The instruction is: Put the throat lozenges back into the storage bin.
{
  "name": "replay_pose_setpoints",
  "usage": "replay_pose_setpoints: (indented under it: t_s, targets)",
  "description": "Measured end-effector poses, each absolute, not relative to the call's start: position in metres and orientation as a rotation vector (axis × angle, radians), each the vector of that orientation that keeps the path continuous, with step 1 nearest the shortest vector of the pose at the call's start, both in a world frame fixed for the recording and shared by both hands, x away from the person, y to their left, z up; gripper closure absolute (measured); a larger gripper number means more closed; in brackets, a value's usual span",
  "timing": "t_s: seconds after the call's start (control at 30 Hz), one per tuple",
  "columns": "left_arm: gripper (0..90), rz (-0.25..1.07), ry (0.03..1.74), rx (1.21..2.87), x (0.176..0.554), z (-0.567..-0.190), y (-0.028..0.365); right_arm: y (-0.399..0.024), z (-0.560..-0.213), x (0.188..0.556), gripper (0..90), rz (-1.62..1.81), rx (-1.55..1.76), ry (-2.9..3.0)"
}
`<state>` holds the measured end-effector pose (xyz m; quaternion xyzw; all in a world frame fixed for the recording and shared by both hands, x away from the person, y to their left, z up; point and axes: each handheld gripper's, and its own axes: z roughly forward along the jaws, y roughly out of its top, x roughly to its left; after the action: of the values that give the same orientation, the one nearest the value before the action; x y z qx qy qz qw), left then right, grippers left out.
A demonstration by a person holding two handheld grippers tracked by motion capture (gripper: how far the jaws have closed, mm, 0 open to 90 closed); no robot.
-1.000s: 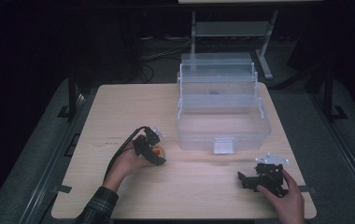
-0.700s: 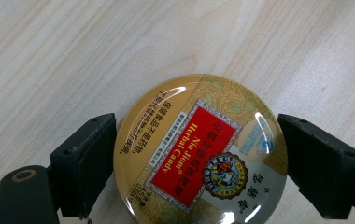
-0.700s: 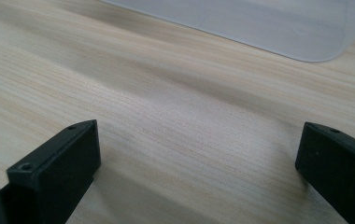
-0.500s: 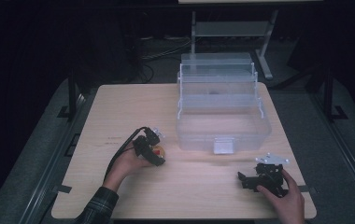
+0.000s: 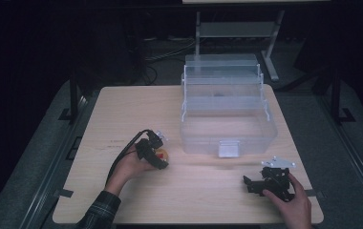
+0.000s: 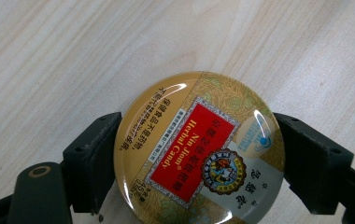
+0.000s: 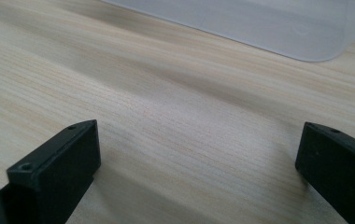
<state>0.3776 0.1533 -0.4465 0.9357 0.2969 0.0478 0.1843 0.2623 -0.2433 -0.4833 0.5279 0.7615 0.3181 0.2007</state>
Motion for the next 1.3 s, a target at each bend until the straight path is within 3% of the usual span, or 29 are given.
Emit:
replay_pose_setpoints:
  t_s: [1.3]
  targets:
    - [19.4, 0.154, 0.800, 2.594, 0.377, -0.411, 0.148, -0.243, -0.483, 0.262, 0.0, 0.888, 1.474, 2.129]
